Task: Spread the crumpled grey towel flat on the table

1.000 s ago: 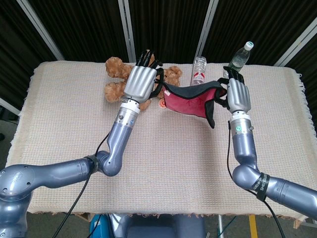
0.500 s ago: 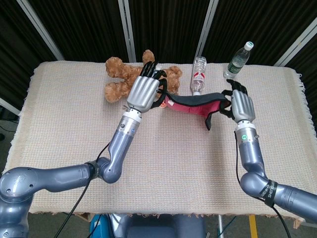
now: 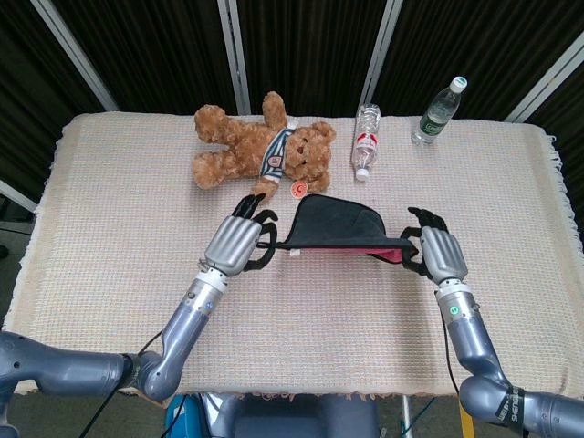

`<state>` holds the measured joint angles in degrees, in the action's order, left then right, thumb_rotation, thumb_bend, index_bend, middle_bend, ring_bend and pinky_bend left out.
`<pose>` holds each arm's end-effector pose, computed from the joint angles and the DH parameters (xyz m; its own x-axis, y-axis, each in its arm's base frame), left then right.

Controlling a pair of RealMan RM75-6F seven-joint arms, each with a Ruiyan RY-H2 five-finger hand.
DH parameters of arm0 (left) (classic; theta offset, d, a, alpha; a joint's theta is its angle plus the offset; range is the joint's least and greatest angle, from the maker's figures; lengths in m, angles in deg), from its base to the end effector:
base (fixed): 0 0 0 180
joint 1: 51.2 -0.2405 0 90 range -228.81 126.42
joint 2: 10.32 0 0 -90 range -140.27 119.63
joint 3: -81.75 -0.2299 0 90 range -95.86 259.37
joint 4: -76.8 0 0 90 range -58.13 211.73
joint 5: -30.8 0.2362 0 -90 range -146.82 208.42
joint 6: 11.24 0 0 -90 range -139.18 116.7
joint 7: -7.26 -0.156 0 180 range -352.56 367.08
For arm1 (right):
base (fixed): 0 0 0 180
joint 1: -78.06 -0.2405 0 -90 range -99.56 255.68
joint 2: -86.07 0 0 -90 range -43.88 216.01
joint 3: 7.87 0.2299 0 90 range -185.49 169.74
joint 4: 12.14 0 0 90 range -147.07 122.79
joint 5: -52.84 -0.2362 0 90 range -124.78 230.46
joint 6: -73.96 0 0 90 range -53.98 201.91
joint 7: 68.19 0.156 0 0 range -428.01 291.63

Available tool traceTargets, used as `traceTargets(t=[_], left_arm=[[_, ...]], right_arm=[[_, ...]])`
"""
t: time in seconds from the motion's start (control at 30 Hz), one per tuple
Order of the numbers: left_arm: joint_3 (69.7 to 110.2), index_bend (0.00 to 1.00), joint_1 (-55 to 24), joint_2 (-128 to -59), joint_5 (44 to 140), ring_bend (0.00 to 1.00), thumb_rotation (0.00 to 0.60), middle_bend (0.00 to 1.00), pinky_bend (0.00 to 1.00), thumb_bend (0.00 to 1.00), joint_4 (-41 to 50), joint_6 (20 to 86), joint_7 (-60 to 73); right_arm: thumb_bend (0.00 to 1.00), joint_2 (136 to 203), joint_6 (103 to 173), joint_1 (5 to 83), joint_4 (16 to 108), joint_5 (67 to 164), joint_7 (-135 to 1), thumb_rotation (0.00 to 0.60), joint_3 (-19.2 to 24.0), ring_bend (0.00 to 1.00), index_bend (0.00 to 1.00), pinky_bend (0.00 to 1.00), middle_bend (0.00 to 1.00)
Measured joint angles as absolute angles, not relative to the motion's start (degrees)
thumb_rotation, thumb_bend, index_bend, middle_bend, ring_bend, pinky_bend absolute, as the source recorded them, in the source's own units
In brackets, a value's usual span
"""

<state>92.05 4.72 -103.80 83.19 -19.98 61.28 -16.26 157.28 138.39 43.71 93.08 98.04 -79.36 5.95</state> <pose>-0.0120 0.3178 -0.0424 0.2371 0.1776 0.9551 0.8965 -0.4188 -0.1447 -0.1705 -0.3262 0.0491 0.0644 -0.2351 0.9698 -0.9954 0.0545 0.0793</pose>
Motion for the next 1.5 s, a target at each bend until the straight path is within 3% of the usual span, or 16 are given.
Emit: traceTargets(t=[0.93, 1.5], left_arm=[[82.32, 0.60, -7.25, -99.01, 95.73, 0.00, 0.600, 0.28, 0.00, 0.51, -30.88, 65.24, -15.27], [80.93, 0.60, -10.68, -101.29, 99.25, 0.00, 0.600, 0.28, 0.00, 0.51, -29.39, 63.35, -14.40]], right_arm=[[0.61, 158.10, 143.09, 54.83, 95.87, 115.89, -74.27, 0.600, -5.99, 0.00, 0.61, 0.00, 0.13], [0.61, 162.04, 142.39, 57.93, 90.50, 118.68, -72.74, 0.600, -8.38, 0.00, 0.62, 0.00, 0.13]])
